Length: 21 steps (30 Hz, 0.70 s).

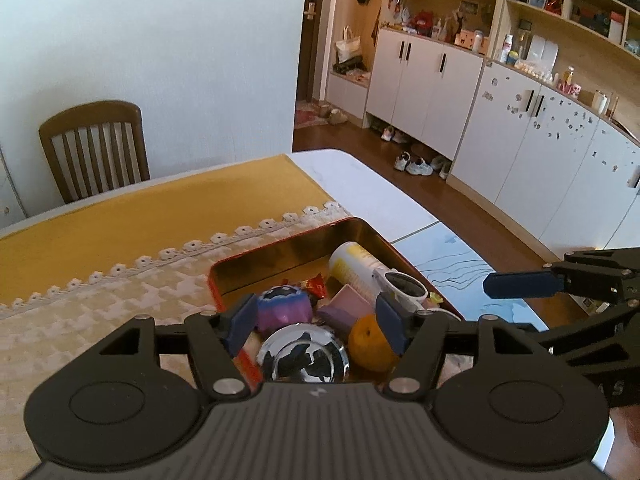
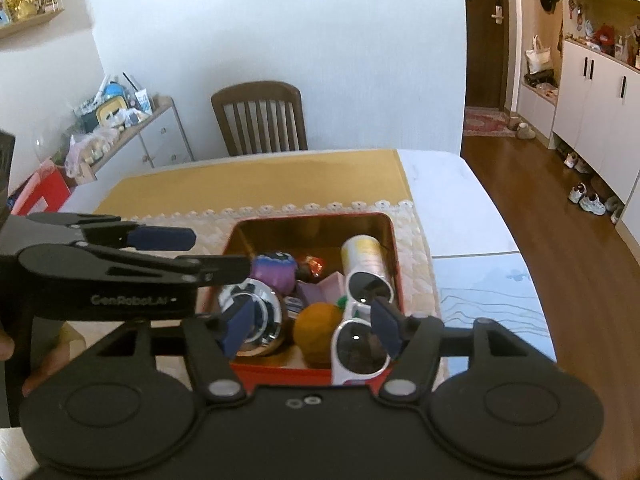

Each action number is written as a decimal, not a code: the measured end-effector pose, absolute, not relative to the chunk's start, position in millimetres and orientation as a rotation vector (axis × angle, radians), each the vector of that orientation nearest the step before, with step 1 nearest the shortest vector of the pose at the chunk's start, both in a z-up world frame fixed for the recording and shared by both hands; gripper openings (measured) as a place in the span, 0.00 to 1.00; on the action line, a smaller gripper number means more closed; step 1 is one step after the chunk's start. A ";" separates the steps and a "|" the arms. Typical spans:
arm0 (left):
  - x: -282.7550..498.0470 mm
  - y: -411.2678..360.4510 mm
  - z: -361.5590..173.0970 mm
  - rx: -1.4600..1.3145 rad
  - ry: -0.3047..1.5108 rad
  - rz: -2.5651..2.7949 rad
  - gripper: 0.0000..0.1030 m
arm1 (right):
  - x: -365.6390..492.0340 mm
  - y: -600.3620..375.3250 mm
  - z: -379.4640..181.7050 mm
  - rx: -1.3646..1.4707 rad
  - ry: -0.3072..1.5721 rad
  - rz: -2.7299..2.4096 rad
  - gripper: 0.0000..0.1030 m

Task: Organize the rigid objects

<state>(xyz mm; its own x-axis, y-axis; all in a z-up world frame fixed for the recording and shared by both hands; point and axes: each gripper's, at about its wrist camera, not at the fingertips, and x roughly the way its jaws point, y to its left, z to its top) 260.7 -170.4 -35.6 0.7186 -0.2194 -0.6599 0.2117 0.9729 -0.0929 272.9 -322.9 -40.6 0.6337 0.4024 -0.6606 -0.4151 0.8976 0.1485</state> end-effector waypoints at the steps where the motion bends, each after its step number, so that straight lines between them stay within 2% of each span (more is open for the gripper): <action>1: 255.9 -167.5 -33.3 -0.007 0.726 -0.239 0.68 | 268.8 -321.8 -38.8 -0.018 0.743 0.464 0.67; 5: 236.7 -153.9 -26.1 -0.013 0.712 -0.236 0.69 | 252.5 -317.6 -30.9 -0.007 0.712 0.455 0.79; 7: 227.1 -147.4 -22.7 -0.022 0.710 -0.226 0.74 | 242.9 -315.9 -26.6 0.004 0.690 0.452 0.85; 11: 207.6 -135.0 -16.1 -0.028 0.691 -0.227 0.75 | 224.2 -312.3 -19.1 0.021 0.648 0.448 0.95; 14: 195.9 -126.6 -13.3 -0.046 0.690 -0.231 0.76 | 210.8 -308.4 -14.5 0.027 0.612 0.428 1.00; 16: 188.7 -121.7 -11.7 -0.058 0.689 -0.228 0.82 | 203.3 -304.6 -11.8 0.011 0.597 0.417 1.00; 21: 170.8 -113.1 -6.1 -0.056 0.673 -0.197 0.86 | 186.4 -298.4 -7.8 0.019 0.586 0.398 1.00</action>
